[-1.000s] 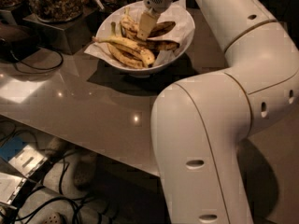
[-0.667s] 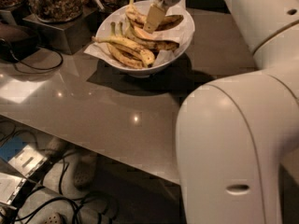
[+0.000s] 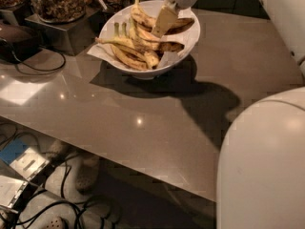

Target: Pick banana from white bowl

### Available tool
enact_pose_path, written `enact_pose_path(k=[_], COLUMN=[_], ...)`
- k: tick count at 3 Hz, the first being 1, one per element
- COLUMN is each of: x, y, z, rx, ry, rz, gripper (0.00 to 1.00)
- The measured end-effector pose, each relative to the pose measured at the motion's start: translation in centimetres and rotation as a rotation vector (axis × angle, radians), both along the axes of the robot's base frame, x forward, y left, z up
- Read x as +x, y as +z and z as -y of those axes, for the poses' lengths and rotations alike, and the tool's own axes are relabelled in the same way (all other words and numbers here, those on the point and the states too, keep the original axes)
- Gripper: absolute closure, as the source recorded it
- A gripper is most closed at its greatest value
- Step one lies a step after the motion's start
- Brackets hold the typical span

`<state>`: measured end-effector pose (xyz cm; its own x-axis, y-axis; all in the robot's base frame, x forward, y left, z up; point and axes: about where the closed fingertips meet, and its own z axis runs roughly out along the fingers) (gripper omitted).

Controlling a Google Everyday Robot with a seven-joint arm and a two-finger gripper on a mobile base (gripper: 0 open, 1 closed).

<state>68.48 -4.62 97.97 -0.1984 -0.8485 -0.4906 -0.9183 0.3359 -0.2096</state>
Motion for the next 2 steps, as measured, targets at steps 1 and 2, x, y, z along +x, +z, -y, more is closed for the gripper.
enact_pose_path(k=[1,2], x=[-1.2,-7.2], y=[0.7,1.6], z=[0.8,3.7], rx=[-0.008,-0.03], ry=[0.009,-0.017], rz=[0.014,0.023], gripper=[1.0,1.0])
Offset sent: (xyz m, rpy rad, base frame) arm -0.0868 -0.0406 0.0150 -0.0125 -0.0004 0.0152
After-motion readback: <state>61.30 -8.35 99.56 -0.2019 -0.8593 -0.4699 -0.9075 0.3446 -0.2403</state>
